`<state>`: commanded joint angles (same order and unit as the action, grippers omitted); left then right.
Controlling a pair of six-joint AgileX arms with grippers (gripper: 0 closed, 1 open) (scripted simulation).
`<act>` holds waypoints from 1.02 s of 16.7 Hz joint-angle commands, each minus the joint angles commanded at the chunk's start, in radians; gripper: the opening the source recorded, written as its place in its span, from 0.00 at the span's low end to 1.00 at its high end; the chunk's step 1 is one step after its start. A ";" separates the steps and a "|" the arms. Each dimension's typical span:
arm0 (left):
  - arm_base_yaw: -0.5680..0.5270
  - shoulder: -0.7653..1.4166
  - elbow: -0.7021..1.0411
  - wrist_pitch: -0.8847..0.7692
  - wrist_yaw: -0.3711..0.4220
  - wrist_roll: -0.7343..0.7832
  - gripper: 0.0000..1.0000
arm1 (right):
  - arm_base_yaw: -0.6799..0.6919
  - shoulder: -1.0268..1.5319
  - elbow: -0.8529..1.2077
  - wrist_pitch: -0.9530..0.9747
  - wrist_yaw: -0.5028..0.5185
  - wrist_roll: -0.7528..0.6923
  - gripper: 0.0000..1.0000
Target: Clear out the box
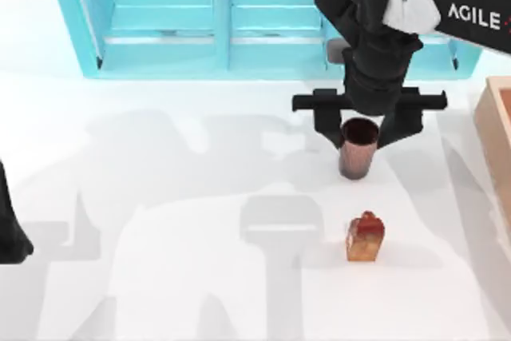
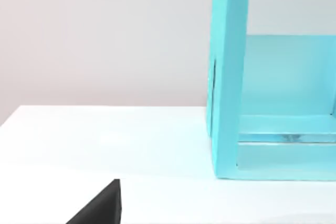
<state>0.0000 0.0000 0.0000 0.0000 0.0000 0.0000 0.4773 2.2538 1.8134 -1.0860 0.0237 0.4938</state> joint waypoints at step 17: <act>0.000 0.000 0.000 0.000 0.000 0.000 1.00 | 0.000 0.000 0.000 0.000 0.000 0.000 1.00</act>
<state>0.0000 0.0000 0.0000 0.0000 0.0000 0.0000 0.4773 2.2538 1.8134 -1.0860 0.0237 0.4938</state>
